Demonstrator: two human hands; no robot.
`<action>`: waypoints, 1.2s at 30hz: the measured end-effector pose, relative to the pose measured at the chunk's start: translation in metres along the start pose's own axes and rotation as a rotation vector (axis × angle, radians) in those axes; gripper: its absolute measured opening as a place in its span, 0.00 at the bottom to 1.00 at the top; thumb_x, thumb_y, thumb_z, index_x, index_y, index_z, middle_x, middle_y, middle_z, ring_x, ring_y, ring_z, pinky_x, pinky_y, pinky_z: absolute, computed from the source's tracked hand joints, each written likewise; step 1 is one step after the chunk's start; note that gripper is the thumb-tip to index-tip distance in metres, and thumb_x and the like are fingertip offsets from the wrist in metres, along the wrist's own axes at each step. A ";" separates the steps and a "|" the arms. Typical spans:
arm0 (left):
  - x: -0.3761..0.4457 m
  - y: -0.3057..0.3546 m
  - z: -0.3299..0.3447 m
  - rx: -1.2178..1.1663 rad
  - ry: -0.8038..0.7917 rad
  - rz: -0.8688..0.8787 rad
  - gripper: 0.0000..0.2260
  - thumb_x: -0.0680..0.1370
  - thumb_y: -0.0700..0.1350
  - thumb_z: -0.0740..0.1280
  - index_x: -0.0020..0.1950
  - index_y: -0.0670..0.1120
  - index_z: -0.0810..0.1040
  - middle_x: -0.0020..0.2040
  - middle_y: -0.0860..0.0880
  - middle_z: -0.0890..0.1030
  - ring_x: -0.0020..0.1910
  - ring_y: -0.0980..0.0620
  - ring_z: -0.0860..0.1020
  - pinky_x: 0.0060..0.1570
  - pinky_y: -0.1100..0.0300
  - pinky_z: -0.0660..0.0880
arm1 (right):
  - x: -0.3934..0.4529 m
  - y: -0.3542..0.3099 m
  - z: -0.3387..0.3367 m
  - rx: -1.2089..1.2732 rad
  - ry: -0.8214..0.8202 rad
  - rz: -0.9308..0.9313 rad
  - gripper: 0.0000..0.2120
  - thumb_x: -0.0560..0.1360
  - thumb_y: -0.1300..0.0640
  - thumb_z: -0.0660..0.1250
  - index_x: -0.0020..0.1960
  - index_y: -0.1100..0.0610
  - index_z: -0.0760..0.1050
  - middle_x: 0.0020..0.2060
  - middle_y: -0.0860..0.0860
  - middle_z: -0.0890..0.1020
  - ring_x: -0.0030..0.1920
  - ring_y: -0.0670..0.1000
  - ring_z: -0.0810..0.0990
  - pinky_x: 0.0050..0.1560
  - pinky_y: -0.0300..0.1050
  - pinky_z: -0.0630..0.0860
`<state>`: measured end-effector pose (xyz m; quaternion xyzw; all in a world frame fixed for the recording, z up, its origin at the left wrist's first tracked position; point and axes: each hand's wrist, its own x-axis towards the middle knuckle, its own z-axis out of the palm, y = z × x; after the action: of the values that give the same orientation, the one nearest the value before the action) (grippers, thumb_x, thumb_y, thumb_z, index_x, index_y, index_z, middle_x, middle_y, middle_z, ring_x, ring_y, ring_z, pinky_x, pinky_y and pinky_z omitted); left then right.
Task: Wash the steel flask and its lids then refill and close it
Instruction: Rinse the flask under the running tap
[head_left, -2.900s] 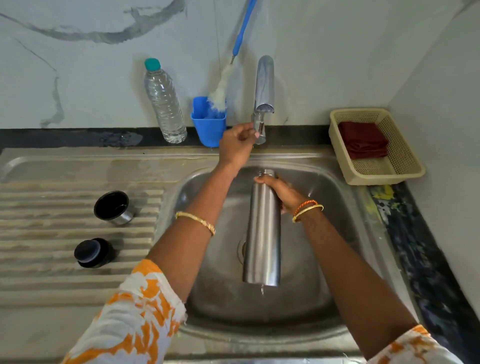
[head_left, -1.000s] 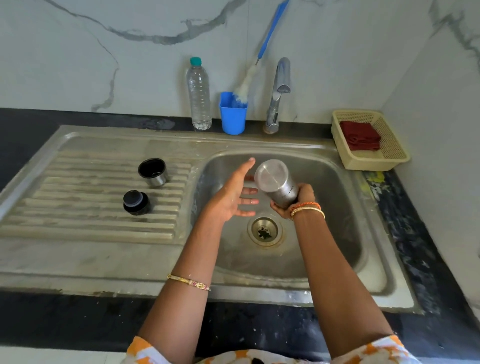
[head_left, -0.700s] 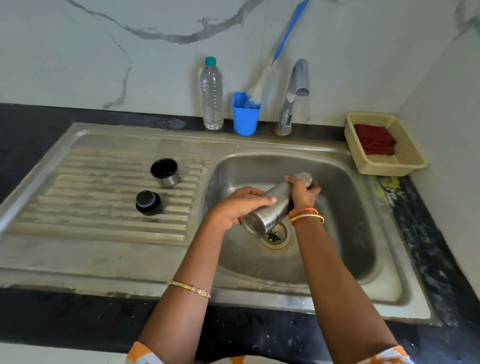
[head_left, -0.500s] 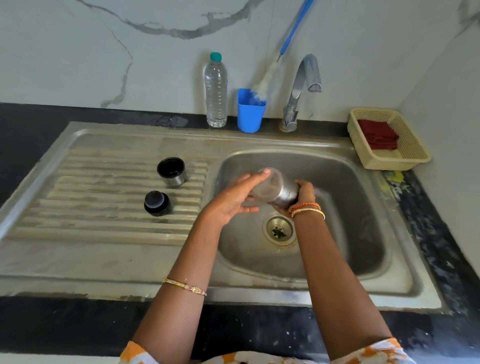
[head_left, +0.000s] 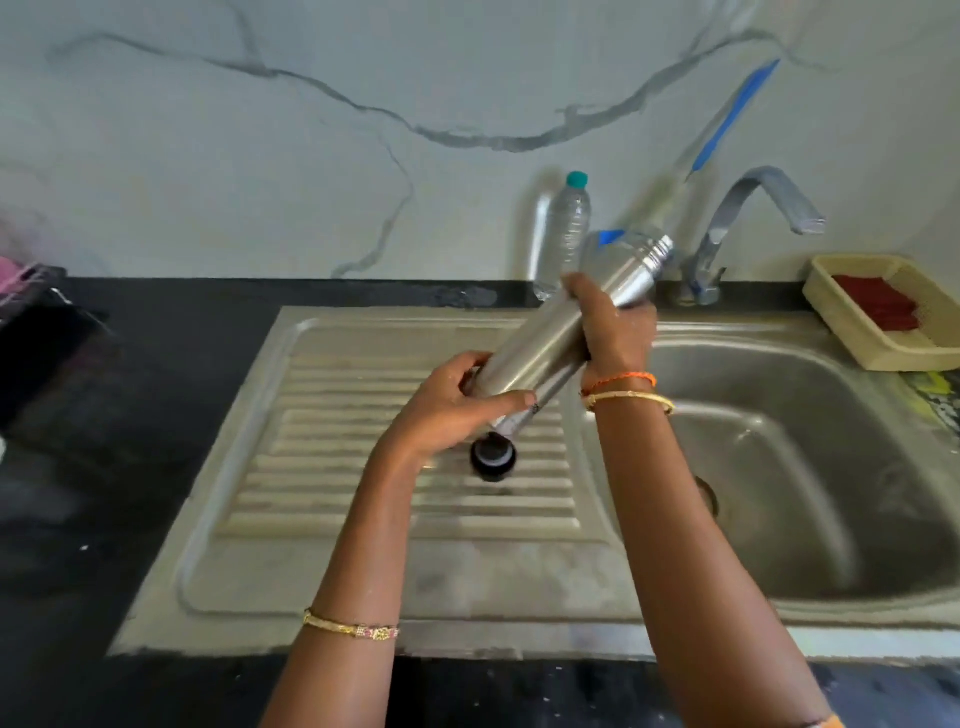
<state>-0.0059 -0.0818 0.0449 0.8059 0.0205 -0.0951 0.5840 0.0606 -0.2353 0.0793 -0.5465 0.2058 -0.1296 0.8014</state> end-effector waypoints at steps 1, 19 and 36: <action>-0.002 -0.008 -0.016 -0.010 0.025 0.010 0.26 0.68 0.50 0.78 0.64 0.50 0.75 0.55 0.53 0.80 0.51 0.59 0.79 0.47 0.66 0.76 | -0.011 0.004 0.018 -0.052 -0.043 -0.030 0.33 0.56 0.57 0.80 0.58 0.63 0.72 0.46 0.55 0.82 0.40 0.50 0.81 0.37 0.41 0.80; 0.030 -0.120 -0.080 0.039 0.474 0.006 0.32 0.64 0.49 0.79 0.66 0.47 0.75 0.60 0.50 0.79 0.59 0.52 0.76 0.59 0.49 0.74 | -0.058 0.095 0.114 -0.515 -0.541 -0.453 0.35 0.59 0.58 0.81 0.59 0.50 0.65 0.51 0.43 0.77 0.51 0.43 0.78 0.50 0.40 0.78; 0.025 -0.127 -0.074 0.168 0.519 -0.078 0.35 0.57 0.66 0.75 0.60 0.53 0.76 0.55 0.54 0.78 0.54 0.49 0.78 0.53 0.43 0.76 | -0.045 0.113 0.108 -0.607 -0.775 -0.335 0.38 0.65 0.62 0.78 0.69 0.56 0.60 0.59 0.48 0.76 0.56 0.45 0.76 0.56 0.43 0.77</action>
<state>0.0100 0.0268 -0.0566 0.8475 0.1926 0.0905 0.4863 0.0694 -0.0852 0.0174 -0.7875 -0.1683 0.0213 0.5925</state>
